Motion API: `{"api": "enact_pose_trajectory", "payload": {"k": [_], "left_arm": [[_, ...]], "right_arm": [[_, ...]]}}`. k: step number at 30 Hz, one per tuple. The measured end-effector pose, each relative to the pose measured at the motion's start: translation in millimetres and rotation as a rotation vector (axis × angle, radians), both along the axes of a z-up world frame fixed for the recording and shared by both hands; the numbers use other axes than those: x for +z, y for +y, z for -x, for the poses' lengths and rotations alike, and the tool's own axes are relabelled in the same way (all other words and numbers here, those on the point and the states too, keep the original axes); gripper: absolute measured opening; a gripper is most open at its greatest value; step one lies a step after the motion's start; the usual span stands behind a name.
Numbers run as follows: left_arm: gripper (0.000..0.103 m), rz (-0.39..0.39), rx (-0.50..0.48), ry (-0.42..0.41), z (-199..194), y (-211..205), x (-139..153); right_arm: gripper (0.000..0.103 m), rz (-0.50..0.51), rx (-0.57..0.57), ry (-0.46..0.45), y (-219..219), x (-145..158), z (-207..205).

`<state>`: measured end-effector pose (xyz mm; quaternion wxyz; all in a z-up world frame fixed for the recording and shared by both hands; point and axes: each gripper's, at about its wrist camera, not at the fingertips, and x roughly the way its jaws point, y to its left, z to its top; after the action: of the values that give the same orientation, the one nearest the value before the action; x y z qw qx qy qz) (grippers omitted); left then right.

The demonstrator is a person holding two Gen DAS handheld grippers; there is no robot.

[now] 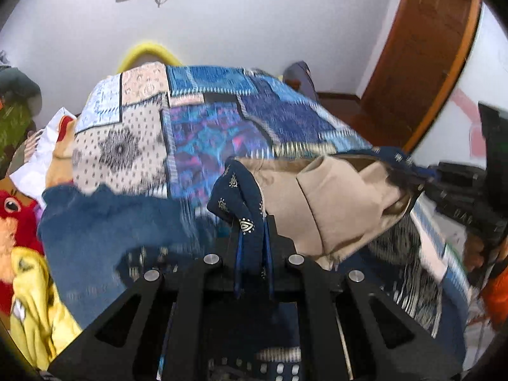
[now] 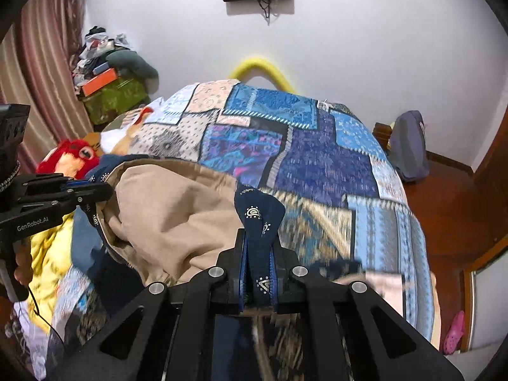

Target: Fold large clothes

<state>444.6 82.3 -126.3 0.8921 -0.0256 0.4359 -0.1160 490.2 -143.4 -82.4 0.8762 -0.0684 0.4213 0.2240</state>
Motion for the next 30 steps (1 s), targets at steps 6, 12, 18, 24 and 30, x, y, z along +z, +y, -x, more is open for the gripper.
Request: {"api": "enact_pose_trajectory", "payload": {"k": [6, 12, 18, 24, 30], "left_arm": [[0.011, -0.075, -0.012, 0.066, 45, -13, -48], [0.011, -0.11, 0.046, 0.129, 59, -6, -98], [0.013, -0.06, 0.088, 0.154, 58, 5, -123], [0.015, -0.054, 0.081, 0.16, 58, 4, -123], [0.046, -0.051, 0.076, 0.121, 61, 5, -91]], "right_arm": [[0.009, 0.016, 0.001, 0.044, -16, -28, 58], [0.009, 0.153, -0.047, 0.013, -26, -65, 69], [0.028, 0.257, -0.071, 0.066, -42, -98, 65], [0.092, 0.288, -0.104, 0.013, -64, -90, 68], [0.092, 0.189, -0.027, -0.022, -56, -56, 82]]}}
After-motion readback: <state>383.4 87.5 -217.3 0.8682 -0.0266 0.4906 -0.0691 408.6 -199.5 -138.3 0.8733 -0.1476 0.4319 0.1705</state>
